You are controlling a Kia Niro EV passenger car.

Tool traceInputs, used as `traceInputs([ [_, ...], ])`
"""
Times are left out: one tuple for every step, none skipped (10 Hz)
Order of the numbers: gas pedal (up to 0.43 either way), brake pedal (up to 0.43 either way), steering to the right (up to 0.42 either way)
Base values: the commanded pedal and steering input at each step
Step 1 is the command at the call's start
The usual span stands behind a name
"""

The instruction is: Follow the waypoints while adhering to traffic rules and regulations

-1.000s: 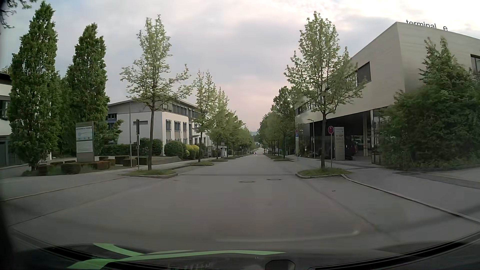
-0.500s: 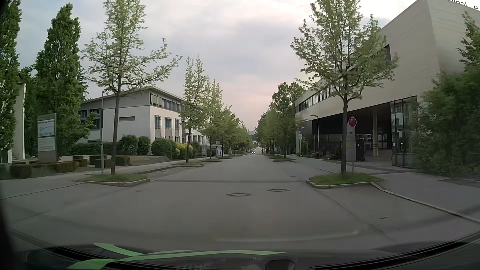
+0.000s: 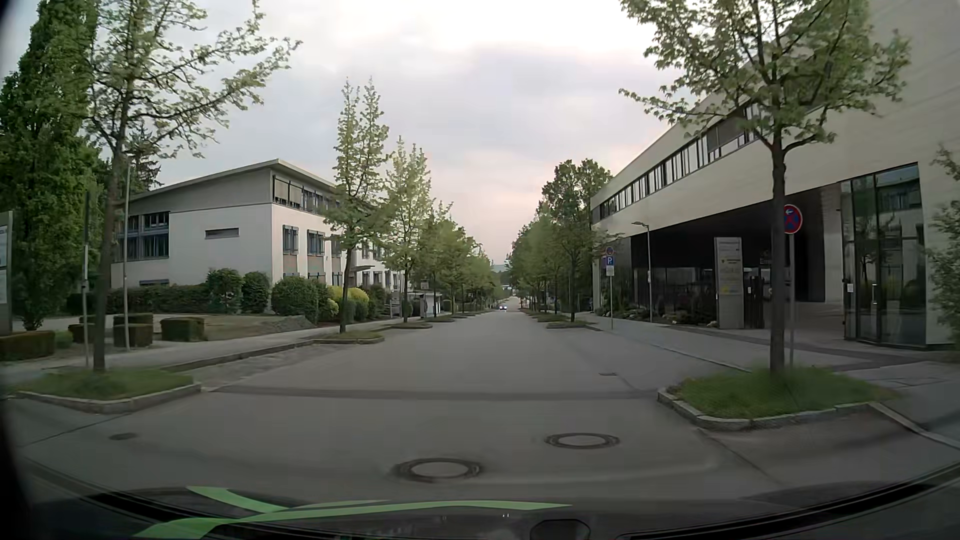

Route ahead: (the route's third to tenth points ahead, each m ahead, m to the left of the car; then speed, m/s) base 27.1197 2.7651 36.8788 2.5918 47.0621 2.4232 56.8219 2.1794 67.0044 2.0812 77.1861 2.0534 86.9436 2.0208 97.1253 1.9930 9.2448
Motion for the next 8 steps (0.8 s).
traceInputs([
  [0.02, 0.0, 0.004],
  [0.02, 0.0, 0.001],
  [0.02, 0.0, -0.001],
  [0.02, 0.0, -0.003],
  [0.02, 0.0, -0.005],
  [0.0, 0.0, -0.005],
  [0.0, 0.0, -0.005],
  [0.0, 0.0, -0.005],
])
